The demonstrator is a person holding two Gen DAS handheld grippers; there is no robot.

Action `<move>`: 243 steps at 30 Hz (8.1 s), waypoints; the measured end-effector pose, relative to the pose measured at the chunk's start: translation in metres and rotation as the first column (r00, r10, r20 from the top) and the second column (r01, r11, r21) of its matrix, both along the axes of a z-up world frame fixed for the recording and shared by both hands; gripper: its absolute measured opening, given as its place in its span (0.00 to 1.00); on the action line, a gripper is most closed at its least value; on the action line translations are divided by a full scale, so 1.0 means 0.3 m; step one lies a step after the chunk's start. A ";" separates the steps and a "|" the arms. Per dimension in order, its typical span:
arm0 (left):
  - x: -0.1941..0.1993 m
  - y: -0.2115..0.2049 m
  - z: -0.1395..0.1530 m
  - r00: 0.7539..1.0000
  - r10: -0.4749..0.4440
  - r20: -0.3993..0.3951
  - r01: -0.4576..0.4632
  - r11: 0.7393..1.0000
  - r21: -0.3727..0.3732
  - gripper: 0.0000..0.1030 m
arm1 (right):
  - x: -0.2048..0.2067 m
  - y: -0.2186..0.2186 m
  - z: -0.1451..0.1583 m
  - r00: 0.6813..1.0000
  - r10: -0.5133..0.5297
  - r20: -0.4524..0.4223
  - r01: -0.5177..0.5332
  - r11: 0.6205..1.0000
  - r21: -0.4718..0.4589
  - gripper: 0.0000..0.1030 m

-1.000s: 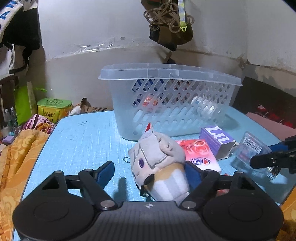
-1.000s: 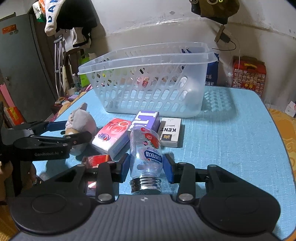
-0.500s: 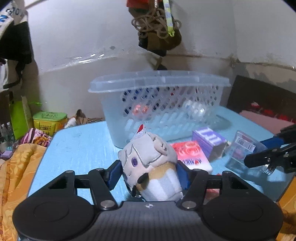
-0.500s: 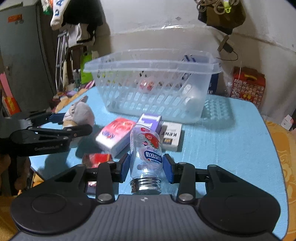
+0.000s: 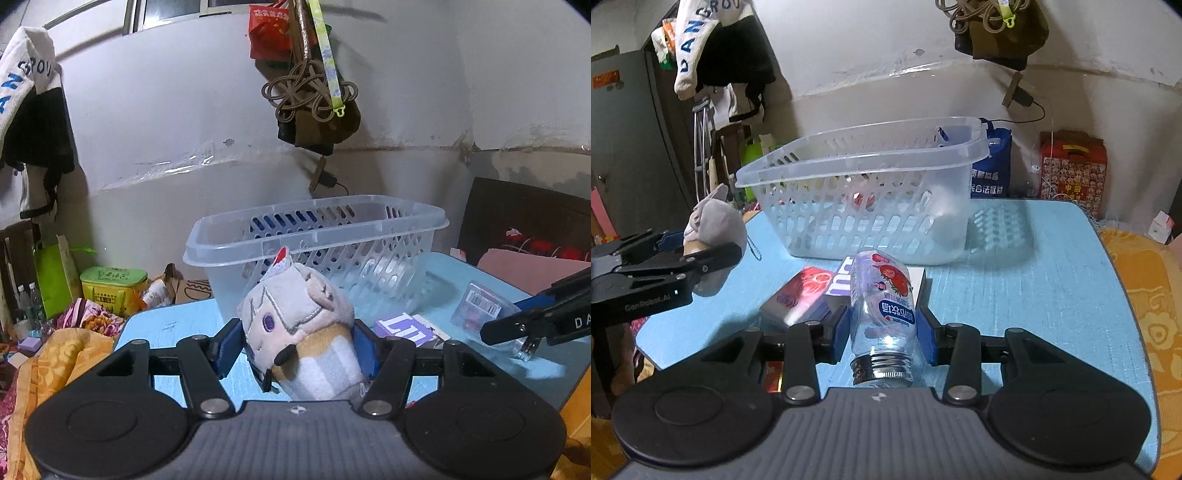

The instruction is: Organize objects

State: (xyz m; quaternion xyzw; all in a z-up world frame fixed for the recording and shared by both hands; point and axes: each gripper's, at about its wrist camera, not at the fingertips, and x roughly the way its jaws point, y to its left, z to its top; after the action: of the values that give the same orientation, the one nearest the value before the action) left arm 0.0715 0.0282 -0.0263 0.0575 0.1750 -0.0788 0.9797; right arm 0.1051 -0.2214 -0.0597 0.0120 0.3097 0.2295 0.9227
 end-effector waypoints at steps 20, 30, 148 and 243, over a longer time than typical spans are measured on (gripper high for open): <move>-0.015 0.030 0.061 0.999 -0.034 0.027 0.036 0.996 -0.084 0.63 | -0.028 -0.008 0.119 0.990 -0.022 0.138 0.012 0.997 0.075 0.42; 0.149 0.046 0.279 0.998 0.016 0.061 -0.005 0.982 -0.189 0.64 | 0.150 0.138 0.320 0.952 -0.064 0.298 0.060 0.998 0.022 0.42; -0.066 -0.045 0.002 0.982 -0.177 -0.068 0.176 0.984 -0.022 0.74 | 0.051 -0.001 0.005 0.988 -0.130 0.083 0.135 0.989 -0.053 0.41; 0.444 0.102 0.286 0.994 0.042 -0.104 -0.067 0.967 -0.245 0.75 | 0.368 0.208 0.262 0.953 -0.059 0.298 0.073 0.997 -0.038 0.44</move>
State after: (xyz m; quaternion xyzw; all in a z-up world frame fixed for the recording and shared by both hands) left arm 0.2048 0.0588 0.0595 -0.0742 0.2130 -0.0759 0.9713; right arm 0.2154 -0.1589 0.0188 -0.0346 0.1725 0.1901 0.9659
